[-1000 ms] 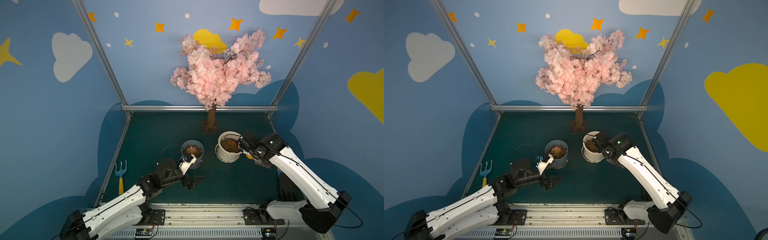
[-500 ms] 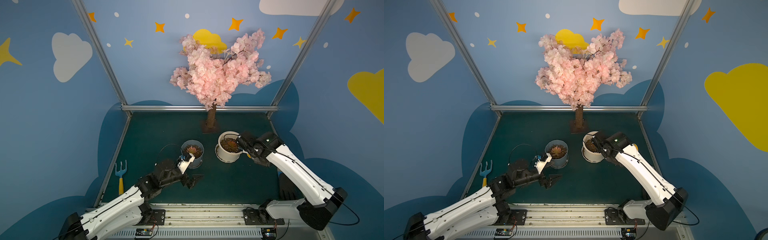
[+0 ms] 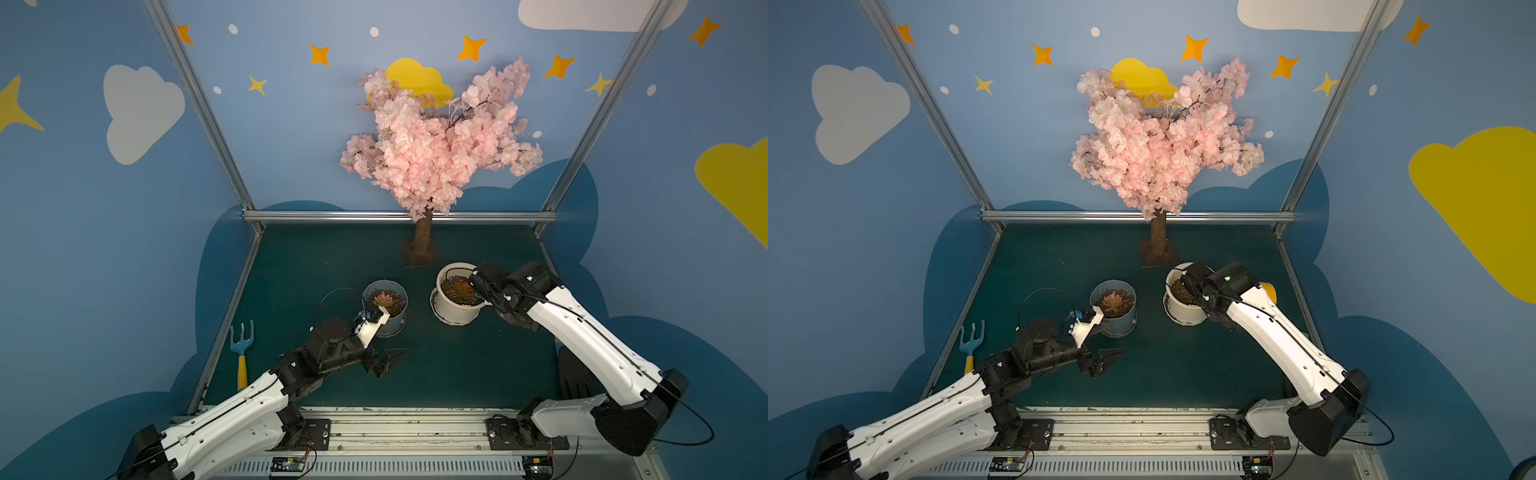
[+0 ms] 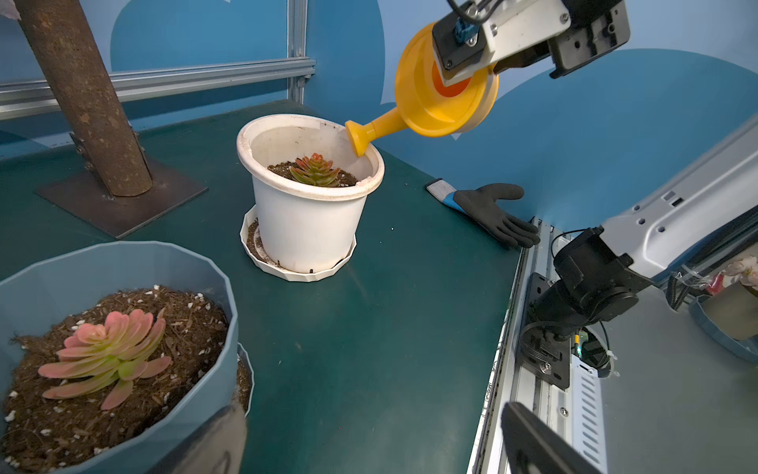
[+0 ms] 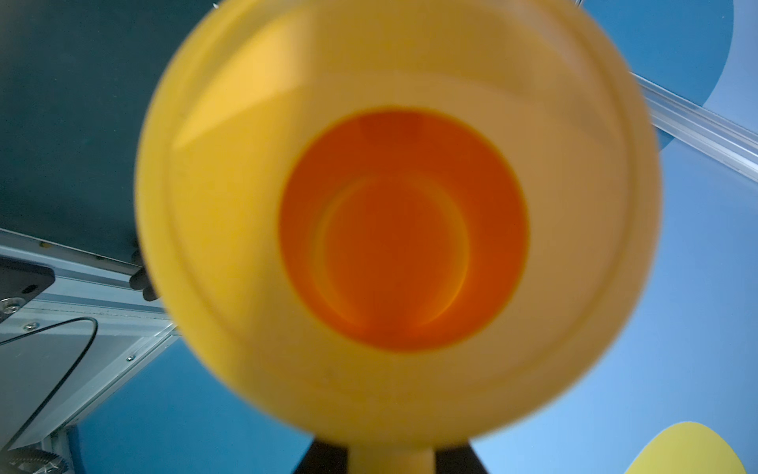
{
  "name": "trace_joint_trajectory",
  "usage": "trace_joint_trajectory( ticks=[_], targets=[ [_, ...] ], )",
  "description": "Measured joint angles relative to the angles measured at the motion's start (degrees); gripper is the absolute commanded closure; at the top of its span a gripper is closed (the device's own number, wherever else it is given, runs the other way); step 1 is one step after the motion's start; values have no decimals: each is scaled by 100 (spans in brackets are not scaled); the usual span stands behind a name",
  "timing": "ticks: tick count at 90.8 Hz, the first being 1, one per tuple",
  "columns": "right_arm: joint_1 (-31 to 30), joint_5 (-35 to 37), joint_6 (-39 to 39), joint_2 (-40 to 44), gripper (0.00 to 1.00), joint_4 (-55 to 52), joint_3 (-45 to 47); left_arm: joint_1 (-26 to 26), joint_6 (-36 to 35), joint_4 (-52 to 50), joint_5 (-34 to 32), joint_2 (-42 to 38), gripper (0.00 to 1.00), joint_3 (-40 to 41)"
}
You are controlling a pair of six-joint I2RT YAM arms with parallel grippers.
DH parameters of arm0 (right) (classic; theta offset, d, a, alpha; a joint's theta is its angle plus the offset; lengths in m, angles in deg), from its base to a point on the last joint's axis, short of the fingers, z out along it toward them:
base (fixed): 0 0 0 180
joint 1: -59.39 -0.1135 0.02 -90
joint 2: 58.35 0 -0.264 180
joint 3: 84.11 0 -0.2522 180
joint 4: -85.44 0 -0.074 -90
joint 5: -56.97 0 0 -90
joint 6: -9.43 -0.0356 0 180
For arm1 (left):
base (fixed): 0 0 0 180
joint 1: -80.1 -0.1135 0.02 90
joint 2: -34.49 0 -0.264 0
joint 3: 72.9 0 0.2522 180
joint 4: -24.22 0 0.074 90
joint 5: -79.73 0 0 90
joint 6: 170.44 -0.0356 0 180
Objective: Water the succulent around the soil edge
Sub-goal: Water the soil of the potted plant with water.
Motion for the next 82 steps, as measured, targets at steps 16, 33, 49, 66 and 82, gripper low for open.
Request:
trace_joint_trajectory(
  ticks=[16, 33, 49, 66, 82],
  targets=[
    [-7, 87, 42, -92, 100, -2, -28, 0, 0, 2, 2, -28, 0, 0],
    [-28, 197, 120, -214, 100, -7, -109, 0, 0, 0, 2, -31, 0, 4],
    [-37, 284, 186, -345, 100, 4, -164, 0, 0, 0, 2, -52, 0, 9],
    [-48, 330, 232, -437, 100, 46, -260, 0, 0, -4, 2, -92, 0, 37],
    [-76, 337, 289, -442, 100, 74, -367, 0, 0, 0, 2, -94, 0, 42]
  ],
)
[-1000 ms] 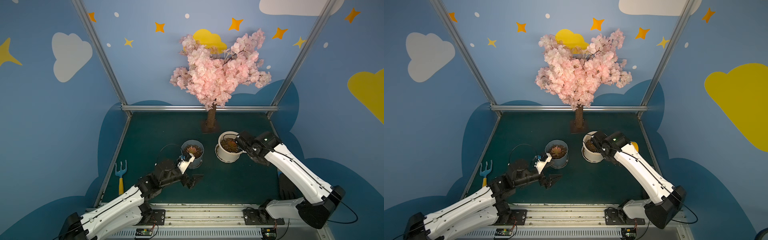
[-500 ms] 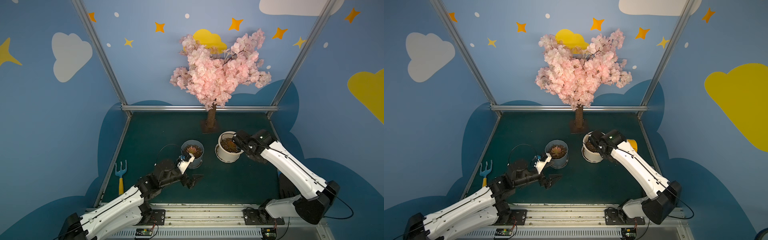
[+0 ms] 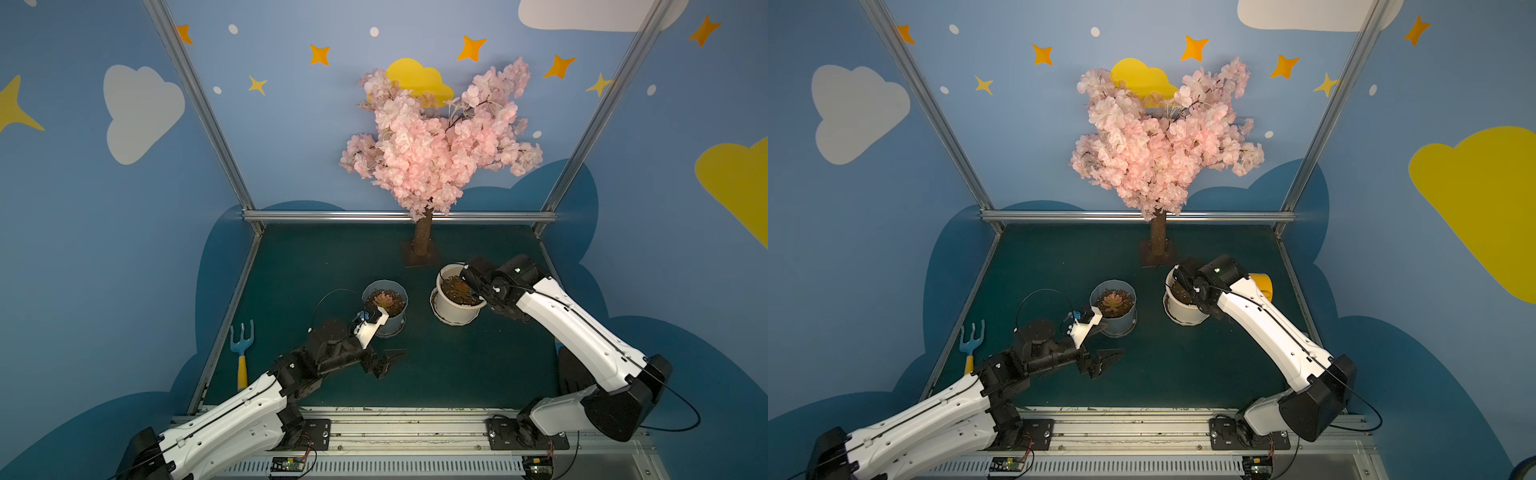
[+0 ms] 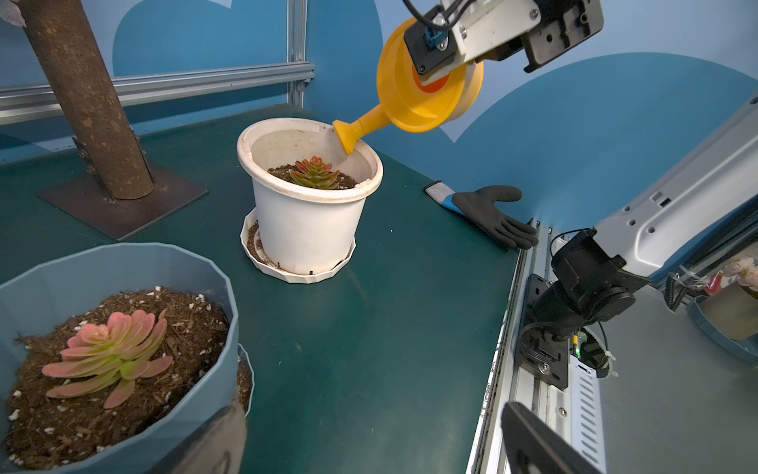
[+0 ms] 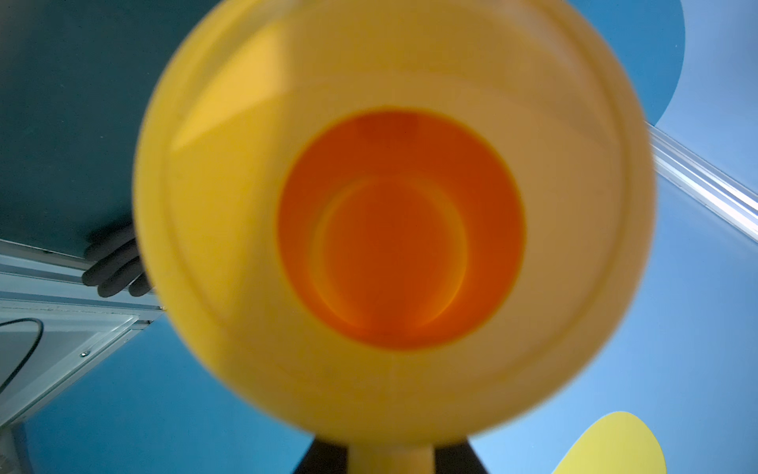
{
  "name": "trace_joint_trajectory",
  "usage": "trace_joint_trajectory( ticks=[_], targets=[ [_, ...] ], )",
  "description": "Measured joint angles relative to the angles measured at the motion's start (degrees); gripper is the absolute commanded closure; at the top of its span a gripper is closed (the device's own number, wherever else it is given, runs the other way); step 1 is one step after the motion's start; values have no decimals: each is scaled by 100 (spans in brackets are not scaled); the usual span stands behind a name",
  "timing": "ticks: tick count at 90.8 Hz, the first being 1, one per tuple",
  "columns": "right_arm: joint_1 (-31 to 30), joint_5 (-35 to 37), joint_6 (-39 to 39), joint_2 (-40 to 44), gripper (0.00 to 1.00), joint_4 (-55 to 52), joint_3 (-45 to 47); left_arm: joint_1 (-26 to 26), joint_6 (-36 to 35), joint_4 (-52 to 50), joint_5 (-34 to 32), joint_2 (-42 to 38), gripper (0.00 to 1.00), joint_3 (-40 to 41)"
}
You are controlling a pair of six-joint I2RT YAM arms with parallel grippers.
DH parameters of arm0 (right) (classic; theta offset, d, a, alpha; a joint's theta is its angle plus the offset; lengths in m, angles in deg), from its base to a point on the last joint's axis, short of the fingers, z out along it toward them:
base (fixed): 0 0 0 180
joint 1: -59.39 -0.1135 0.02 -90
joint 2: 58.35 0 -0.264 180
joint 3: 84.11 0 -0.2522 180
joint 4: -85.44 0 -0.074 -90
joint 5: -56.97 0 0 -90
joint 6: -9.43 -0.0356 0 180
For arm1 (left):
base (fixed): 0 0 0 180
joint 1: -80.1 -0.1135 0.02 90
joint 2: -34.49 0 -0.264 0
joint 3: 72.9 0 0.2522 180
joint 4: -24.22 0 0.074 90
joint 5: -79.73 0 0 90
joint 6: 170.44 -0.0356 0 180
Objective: Water the succulent around the soil edge
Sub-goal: Water the soil of the potted plant with water.
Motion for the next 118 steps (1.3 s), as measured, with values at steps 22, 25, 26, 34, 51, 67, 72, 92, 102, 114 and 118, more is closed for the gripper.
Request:
trace_joint_trajectory(
  ticks=[22, 25, 26, 34, 51, 67, 72, 92, 102, 114, 118],
  targets=[
    [-48, -15, 31, -24, 100, 83, -20, 0, 0, 0, 2, 0, 0, 0],
    [-57, -15, 35, -42, 100, 98, -20, 0, 0, -2, 2, 0, 0, 0],
    [-59, -15, 35, -48, 100, 103, -20, 0, 0, -2, 0, 0, 0, 0],
    [-70, -13, 39, -111, 100, 131, -20, 0, 0, 0, 0, 0, 0, 0],
    [-87, 4, 79, -232, 100, 216, -20, 0, 0, -2, 2, -9, 0, 2],
    [-90, 107, 157, -310, 100, 280, -50, 0, 0, 0, 0, -11, 0, 2],
    [-92, 149, 168, -332, 100, 306, -57, 0, 0, 0, 0, -11, 0, 2],
    [-101, 262, 184, -424, 100, 422, -153, 0, 0, 0, 0, -9, 0, 2],
    [-105, 282, 186, -455, 100, 483, -219, 0, 2, 0, 0, -9, 0, 2],
    [-125, 286, 186, -498, 100, 557, -284, 0, 2, 0, -2, -9, 0, 2],
    [-133, 286, 186, -518, 100, 573, -308, 0, 2, 0, -2, -9, 0, 2]
  ],
)
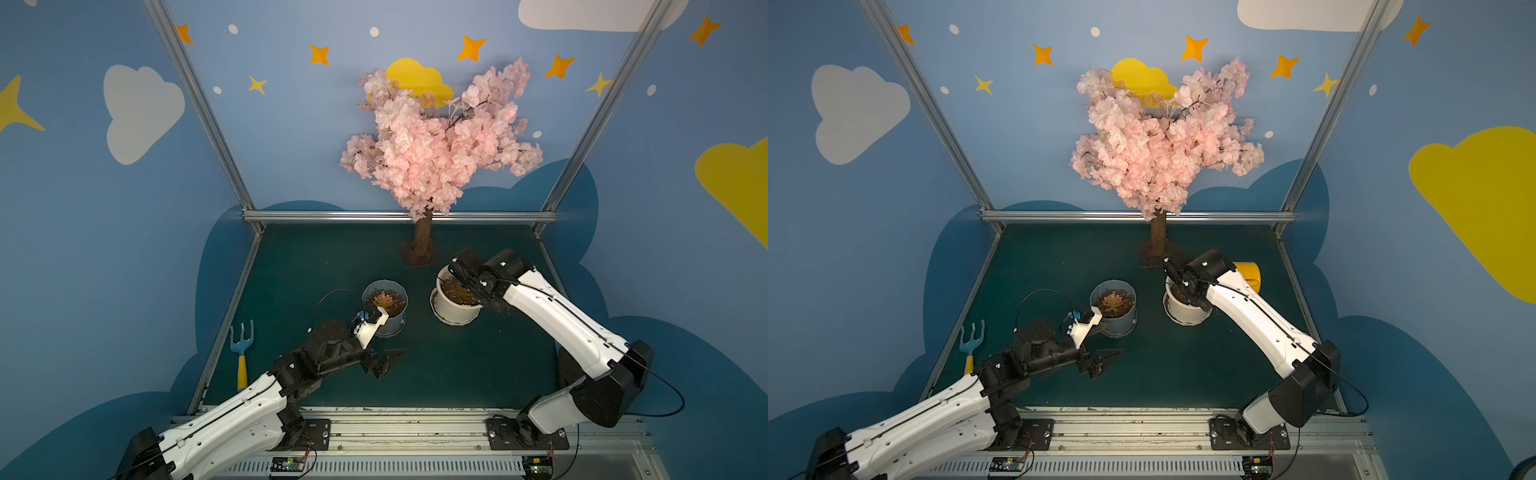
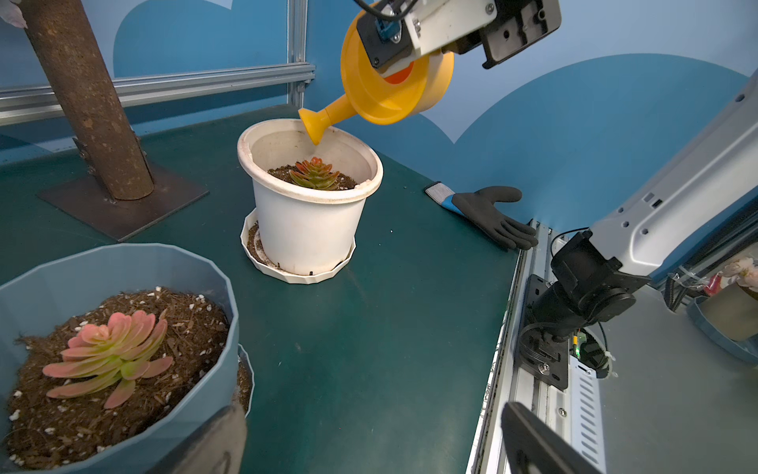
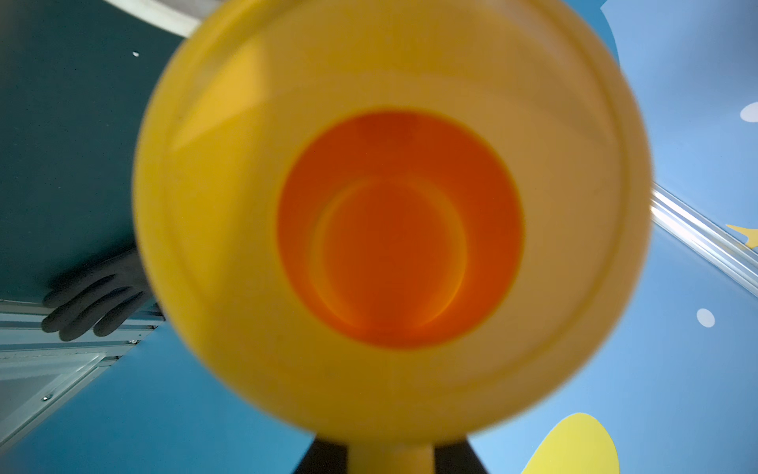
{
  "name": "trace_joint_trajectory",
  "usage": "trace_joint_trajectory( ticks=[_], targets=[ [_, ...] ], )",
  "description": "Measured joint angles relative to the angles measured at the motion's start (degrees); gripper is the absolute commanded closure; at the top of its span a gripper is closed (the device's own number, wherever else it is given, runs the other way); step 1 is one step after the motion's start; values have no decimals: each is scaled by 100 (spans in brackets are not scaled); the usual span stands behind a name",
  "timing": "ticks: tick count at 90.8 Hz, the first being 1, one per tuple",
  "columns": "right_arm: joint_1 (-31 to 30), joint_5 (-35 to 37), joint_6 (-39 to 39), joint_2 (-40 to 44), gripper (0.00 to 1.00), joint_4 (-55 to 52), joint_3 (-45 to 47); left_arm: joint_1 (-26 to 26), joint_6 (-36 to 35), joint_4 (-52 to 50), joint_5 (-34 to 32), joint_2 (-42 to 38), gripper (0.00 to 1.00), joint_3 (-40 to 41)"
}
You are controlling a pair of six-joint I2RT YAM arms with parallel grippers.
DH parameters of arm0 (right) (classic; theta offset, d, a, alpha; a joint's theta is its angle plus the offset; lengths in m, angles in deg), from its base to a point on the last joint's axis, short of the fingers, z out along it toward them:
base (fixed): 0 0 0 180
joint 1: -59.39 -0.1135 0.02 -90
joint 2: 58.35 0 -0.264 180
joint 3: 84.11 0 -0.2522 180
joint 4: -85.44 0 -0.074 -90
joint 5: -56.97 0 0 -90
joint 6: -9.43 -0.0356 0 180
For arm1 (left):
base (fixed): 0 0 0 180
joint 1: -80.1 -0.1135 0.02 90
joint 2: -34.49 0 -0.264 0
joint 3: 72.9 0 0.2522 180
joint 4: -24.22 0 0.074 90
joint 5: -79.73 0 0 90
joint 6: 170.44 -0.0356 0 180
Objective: Water the succulent around the soil edge
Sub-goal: Water the soil of the potted plant with water.
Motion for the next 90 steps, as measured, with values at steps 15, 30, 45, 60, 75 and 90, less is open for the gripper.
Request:
trace_joint_trajectory(
  ticks=[15, 30, 45, 60, 75, 90],
  targets=[
    [-26, -2, 0, -61, 100, 59, -33, 0, 0, 0, 0, 0, 0, 0],
    [-74, -9, 0, -155, 100, 90, -131, 0, 0, 0, 0, 0, 0, 0],
    [-151, -42, -2, -184, 100, 120, -214, 0, 0, 0, 0, 0, 0, 0],
    [-229, -96, -4, -184, 100, 120, -221, 0, 0, 0, 2, 0, 0, 0],
    [-330, -251, -7, -184, 100, 118, -223, 0, 0, 0, 0, 0, 0, 0],
    [-422, -404, -7, -184, 100, 118, -225, 0, 0, 0, 0, 7, 0, 0]
  ],
)
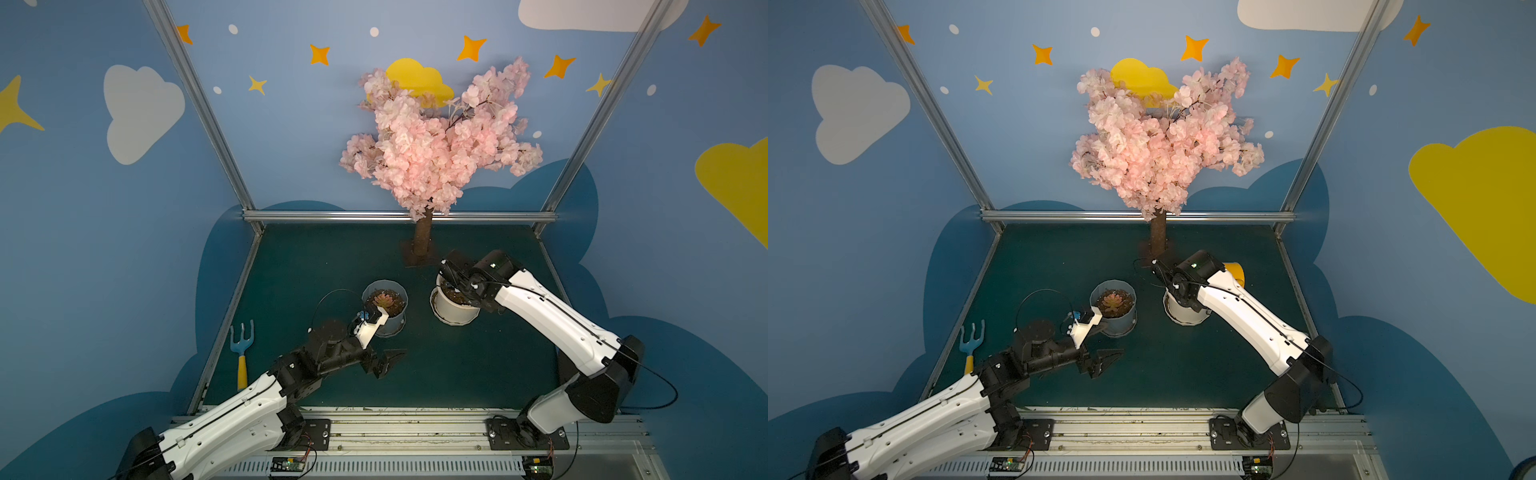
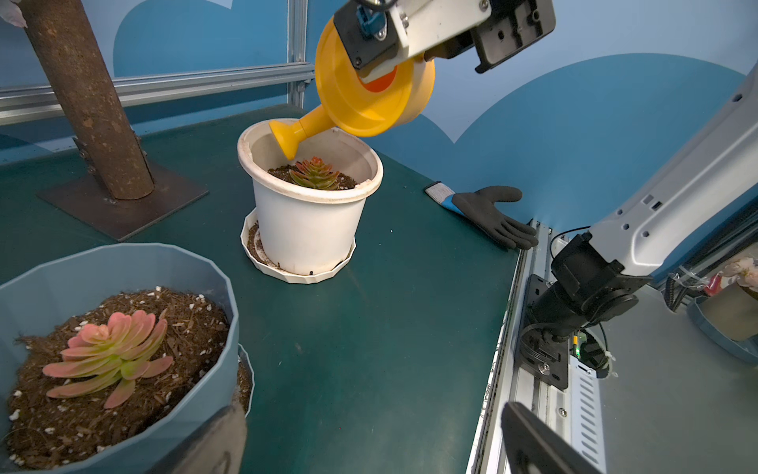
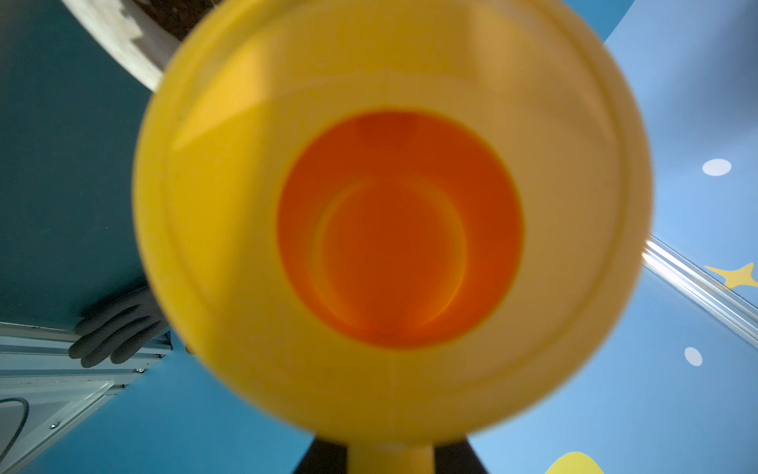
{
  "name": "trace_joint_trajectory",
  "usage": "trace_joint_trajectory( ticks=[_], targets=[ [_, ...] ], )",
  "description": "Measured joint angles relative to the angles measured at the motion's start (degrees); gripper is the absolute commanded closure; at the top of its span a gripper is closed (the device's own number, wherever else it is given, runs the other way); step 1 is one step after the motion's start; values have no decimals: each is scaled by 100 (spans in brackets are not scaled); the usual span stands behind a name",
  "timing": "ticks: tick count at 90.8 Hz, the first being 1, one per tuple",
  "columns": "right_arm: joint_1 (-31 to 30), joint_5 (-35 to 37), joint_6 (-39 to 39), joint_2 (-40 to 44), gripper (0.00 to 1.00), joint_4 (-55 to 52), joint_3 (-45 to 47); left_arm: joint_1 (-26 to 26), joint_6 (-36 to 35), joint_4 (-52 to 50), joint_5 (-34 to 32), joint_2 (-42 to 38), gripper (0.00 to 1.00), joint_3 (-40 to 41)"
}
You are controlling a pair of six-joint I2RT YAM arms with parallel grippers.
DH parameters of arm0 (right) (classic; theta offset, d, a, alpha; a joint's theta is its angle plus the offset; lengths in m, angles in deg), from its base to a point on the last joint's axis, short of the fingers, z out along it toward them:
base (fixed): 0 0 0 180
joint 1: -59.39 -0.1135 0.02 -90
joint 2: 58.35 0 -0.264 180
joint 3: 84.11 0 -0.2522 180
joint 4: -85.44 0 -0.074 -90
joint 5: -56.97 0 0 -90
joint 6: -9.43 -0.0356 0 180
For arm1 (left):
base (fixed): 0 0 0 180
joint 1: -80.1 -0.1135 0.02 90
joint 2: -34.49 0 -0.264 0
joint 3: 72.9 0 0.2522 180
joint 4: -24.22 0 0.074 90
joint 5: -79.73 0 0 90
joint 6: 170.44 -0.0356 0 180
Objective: Water the succulent around the soil edge
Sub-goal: Water the soil of the potted plant with water.
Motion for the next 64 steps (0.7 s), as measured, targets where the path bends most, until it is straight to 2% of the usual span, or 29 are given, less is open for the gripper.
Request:
trace_joint_trajectory(
  ticks=[64],
  targets=[
    [-369, -372, -138, 382, 100, -153, -2, 0, -2, 0, -68, 4, 0, 0]
  ],
)
